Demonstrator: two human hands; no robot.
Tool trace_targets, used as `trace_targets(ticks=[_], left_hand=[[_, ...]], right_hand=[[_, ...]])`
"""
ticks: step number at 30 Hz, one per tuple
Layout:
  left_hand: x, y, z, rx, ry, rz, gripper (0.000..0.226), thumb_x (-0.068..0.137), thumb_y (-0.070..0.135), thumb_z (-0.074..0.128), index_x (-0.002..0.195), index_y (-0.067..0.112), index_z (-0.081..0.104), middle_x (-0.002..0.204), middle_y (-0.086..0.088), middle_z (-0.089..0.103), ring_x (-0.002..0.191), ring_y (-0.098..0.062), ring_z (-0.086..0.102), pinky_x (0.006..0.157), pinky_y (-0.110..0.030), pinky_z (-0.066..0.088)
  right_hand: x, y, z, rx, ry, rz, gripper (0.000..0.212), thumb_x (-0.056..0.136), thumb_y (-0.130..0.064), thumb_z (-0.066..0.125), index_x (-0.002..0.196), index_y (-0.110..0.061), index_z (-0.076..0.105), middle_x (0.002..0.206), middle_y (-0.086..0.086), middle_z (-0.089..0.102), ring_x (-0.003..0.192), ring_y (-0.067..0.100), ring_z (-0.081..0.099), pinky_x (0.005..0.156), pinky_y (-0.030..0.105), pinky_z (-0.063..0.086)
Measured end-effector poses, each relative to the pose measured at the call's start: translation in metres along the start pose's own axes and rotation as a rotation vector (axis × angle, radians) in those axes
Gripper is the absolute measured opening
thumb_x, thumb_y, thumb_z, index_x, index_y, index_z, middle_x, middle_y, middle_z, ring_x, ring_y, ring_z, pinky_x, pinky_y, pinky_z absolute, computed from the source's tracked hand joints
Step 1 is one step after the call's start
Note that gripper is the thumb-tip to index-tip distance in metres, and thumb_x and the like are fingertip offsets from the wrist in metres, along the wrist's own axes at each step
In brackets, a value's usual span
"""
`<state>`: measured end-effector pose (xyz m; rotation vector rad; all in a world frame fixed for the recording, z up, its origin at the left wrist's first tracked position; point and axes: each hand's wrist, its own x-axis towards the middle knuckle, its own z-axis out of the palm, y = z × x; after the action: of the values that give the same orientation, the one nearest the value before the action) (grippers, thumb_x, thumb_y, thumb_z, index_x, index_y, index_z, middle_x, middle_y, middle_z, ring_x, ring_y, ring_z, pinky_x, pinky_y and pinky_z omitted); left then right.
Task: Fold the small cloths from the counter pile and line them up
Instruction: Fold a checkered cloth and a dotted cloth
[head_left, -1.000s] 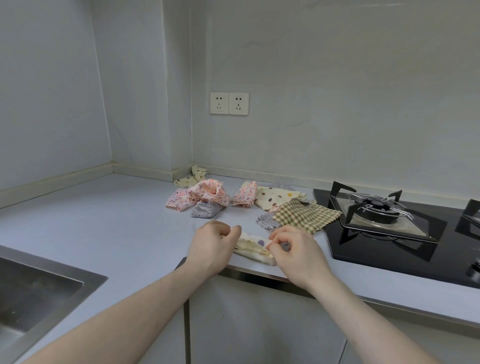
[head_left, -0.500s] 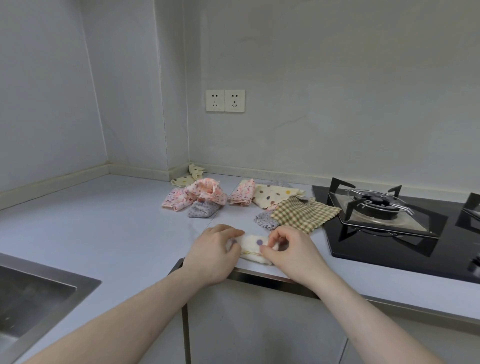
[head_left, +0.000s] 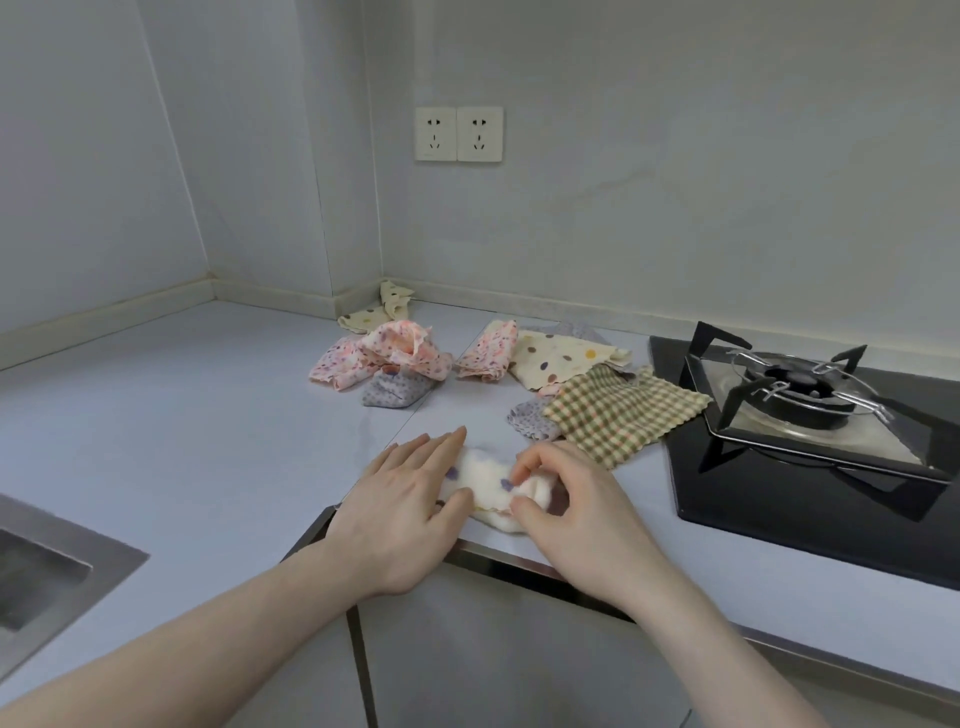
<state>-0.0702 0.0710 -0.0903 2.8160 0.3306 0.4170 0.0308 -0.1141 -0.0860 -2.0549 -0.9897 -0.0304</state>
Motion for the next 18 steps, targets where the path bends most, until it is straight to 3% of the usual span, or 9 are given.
trace_targets(ticks=[5,9,12,15,18], left_hand=[[-0.004,-0.005,0.002,-0.001,0.026,-0.011,0.075,0.089,0.056,0.019,0.161,0.038,0.022,0.148,0.027,0.041,0.151,0.003,0.017,0.123,-0.020,0.014],[-0.009,-0.005,0.006,-0.073,0.005,-0.070,0.071,0.088,0.053,0.032,0.158,0.044,0.027,0.140,0.036,0.039,0.146,0.015,0.016,0.116,-0.009,0.011],[-0.006,0.000,0.008,-0.175,0.032,-0.162,0.075,0.079,0.048,0.046,0.153,0.046,0.035,0.140,0.042,0.037,0.136,0.018,0.029,0.109,-0.003,0.018],[0.003,0.000,0.002,-0.382,-0.019,-0.317,0.078,0.071,0.039,0.063,0.146,0.049,0.045,0.130,0.029,0.052,0.124,0.005,0.051,0.102,-0.016,0.040],[0.017,0.004,-0.017,-0.598,-0.153,-0.483,0.063,0.068,0.024,0.072,0.125,0.048,0.065,0.110,0.007,0.064,0.101,-0.009,0.064,0.091,-0.035,0.056]], right_hand=[[0.001,0.002,0.002,0.085,-0.012,-0.001,0.010,0.080,-0.034,0.055,0.085,-0.032,0.064,0.104,-0.023,0.060,0.093,0.004,0.059,0.085,0.036,0.050],[0.003,0.010,0.006,0.102,-0.014,0.019,0.014,0.086,-0.026,0.060,0.081,-0.039,0.062,0.099,-0.026,0.063,0.100,0.000,0.056,0.085,0.031,0.047],[0.002,0.015,0.012,0.049,-0.048,0.087,0.018,0.084,-0.032,0.063,0.096,-0.043,0.054,0.097,-0.027,0.057,0.100,0.001,0.049,0.084,0.028,0.046],[0.004,0.012,0.011,0.077,-0.117,0.228,0.038,0.084,-0.034,0.064,0.118,-0.046,0.050,0.109,-0.029,0.051,0.107,0.001,0.045,0.089,0.025,0.045],[0.009,0.006,-0.001,0.164,-0.154,0.321,0.042,0.083,-0.023,0.068,0.120,-0.042,0.057,0.108,-0.030,0.057,0.106,-0.003,0.051,0.090,0.021,0.045]])
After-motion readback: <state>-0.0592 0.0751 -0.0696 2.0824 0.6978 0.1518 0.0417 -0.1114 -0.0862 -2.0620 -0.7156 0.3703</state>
